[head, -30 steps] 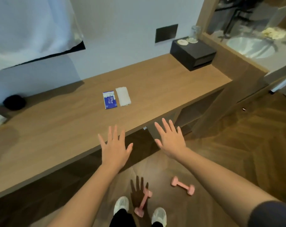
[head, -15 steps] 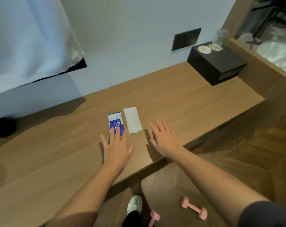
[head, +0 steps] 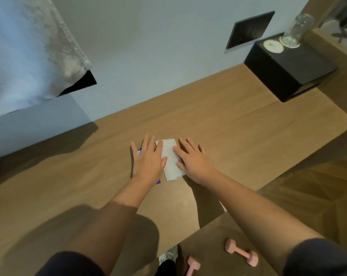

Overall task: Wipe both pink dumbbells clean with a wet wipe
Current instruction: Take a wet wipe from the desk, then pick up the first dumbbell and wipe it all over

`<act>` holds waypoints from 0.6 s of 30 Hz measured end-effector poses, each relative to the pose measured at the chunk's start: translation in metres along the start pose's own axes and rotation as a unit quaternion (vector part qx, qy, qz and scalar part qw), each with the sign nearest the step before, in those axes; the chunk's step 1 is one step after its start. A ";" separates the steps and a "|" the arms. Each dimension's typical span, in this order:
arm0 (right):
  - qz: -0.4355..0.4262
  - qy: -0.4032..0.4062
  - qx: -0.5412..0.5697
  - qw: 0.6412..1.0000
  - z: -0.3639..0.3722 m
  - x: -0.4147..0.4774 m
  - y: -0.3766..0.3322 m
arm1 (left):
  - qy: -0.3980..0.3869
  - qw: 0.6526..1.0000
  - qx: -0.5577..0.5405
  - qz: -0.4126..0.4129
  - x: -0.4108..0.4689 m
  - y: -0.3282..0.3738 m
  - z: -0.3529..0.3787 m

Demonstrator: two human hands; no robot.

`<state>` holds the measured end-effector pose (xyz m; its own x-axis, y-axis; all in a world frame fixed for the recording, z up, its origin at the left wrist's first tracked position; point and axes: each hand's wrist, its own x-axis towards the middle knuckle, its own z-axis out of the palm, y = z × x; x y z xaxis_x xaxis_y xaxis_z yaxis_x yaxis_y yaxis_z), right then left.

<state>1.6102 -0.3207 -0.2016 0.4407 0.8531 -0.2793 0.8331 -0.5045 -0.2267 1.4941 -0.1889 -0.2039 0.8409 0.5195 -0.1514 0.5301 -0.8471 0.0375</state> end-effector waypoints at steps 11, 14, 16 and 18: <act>0.029 0.082 0.254 0.963 0.000 -0.011 -0.007 | 0.076 0.979 -0.188 0.006 -0.001 0.010 -0.003; 0.068 0.087 0.396 0.912 -0.007 -0.029 -0.004 | 0.035 0.907 -0.412 -0.073 -0.015 0.020 -0.014; 0.085 0.102 0.455 0.881 -0.013 -0.046 0.002 | 0.011 0.857 -0.504 -0.105 -0.027 0.030 -0.024; 0.086 0.098 0.505 0.853 -0.020 -0.067 0.007 | -0.042 0.795 -0.593 -0.125 -0.043 0.044 -0.036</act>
<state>1.5930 -0.3788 -0.1661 0.6571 0.7105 -0.2517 0.0806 -0.3982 -0.9138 1.4852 -0.2440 -0.1605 0.7097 0.6032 -0.3640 0.4512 0.0076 0.8924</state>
